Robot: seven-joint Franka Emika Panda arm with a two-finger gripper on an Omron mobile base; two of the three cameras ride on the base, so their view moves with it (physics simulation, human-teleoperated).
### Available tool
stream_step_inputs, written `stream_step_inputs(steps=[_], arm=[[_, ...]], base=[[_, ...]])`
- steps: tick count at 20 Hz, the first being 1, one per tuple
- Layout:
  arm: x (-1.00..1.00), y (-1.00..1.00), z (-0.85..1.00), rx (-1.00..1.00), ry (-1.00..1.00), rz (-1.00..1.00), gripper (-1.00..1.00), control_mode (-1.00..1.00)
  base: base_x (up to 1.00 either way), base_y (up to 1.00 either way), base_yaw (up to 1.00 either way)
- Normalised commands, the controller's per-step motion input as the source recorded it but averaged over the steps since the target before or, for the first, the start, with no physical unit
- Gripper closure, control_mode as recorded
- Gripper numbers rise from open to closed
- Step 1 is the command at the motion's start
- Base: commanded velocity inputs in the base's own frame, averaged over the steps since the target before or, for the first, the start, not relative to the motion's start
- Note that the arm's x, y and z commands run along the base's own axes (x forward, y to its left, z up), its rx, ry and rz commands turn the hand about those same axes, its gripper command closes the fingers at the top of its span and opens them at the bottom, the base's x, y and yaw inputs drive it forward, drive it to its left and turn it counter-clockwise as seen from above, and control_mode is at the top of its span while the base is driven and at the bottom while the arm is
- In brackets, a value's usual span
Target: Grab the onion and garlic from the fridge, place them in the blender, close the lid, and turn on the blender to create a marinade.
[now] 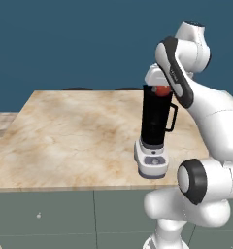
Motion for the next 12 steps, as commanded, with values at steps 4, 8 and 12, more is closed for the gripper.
stream_step_inputs(steps=[4, 8, 12], arm=[[0.26, 0.0, -0.35, -0.03, 0.1, 0.0, 1.0, -1.0], [0.4, -0.03, -0.4, -0.04, 0.17, 0.0, 1.0, -1.0], [0.43, -0.06, -0.37, -0.02, 0.18, 0.0, 1.0, -1.0]], base=[[0.0, 0.0, 0.0], [0.0, 0.0, 0.0], [0.0, 0.0, 0.0]])
